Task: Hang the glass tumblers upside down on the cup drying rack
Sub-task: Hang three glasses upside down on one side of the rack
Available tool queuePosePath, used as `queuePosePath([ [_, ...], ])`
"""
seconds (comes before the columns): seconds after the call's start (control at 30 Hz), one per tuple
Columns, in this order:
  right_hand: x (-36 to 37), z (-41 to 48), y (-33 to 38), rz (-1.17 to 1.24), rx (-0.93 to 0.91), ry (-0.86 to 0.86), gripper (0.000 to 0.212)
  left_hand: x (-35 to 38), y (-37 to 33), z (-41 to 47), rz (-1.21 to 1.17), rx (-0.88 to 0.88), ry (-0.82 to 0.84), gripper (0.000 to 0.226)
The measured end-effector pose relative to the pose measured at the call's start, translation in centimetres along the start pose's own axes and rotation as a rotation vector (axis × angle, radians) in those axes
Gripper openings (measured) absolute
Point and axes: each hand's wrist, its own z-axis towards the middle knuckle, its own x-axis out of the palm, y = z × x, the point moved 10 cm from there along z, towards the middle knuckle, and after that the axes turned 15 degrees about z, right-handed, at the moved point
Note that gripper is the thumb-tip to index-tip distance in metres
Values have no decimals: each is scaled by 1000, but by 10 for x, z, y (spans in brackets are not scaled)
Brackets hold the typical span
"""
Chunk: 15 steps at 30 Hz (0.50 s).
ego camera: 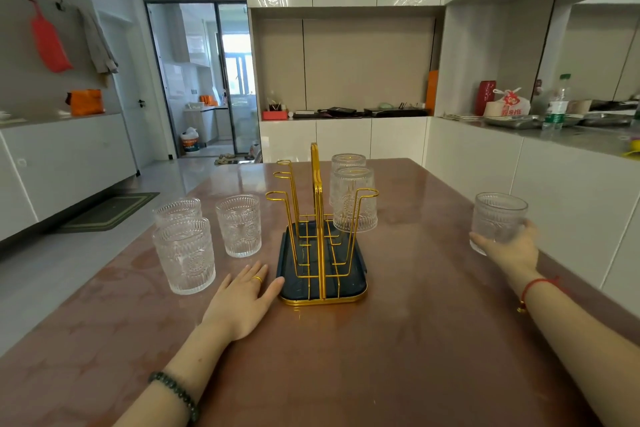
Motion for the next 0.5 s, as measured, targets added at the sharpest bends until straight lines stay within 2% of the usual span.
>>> queuePosePath([
  [0.33,0,2,-2,-50,71,-45,86,0,2,1,-7,3,-13,62],
  [0.5,18,-11,22,11,-14,99,90,-1,2,2,0,7,-17,62],
])
